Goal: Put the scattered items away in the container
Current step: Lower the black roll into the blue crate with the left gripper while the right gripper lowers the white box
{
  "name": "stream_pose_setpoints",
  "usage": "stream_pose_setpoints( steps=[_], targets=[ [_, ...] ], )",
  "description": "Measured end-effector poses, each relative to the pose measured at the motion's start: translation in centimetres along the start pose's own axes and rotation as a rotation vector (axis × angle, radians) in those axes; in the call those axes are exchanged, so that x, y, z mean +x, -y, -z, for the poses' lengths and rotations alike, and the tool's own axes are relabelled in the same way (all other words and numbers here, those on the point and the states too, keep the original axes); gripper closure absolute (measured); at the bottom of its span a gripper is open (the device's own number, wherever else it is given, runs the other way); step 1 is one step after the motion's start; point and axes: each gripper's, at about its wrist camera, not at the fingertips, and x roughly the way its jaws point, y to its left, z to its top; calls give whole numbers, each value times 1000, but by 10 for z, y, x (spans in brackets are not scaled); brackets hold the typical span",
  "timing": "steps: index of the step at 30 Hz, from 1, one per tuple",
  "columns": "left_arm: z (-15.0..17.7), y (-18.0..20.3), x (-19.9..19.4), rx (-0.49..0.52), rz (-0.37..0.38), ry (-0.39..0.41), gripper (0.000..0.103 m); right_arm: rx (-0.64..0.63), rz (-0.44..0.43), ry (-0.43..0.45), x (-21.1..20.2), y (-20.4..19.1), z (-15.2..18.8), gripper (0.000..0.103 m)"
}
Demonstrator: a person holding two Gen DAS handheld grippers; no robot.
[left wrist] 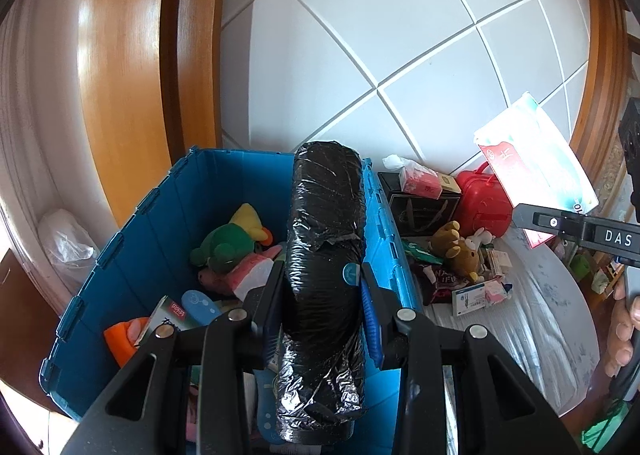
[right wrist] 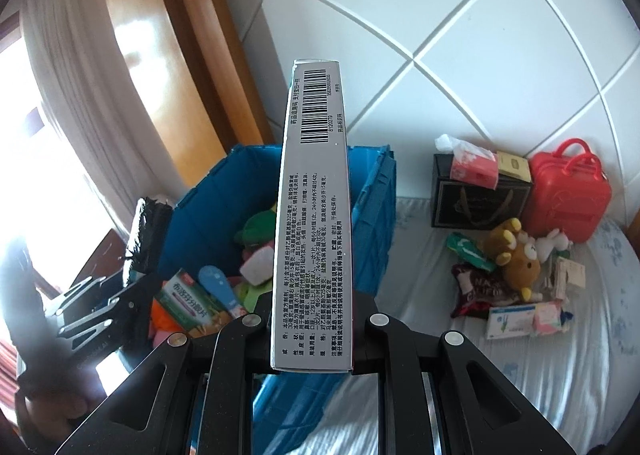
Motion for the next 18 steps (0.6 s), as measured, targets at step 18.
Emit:
stream_pose_setpoints(
  steps=[18],
  targets=[
    [10,-53,-6,-67,-90,-13,70,-104,-71,-42,62,-71,-42,84]
  ],
)
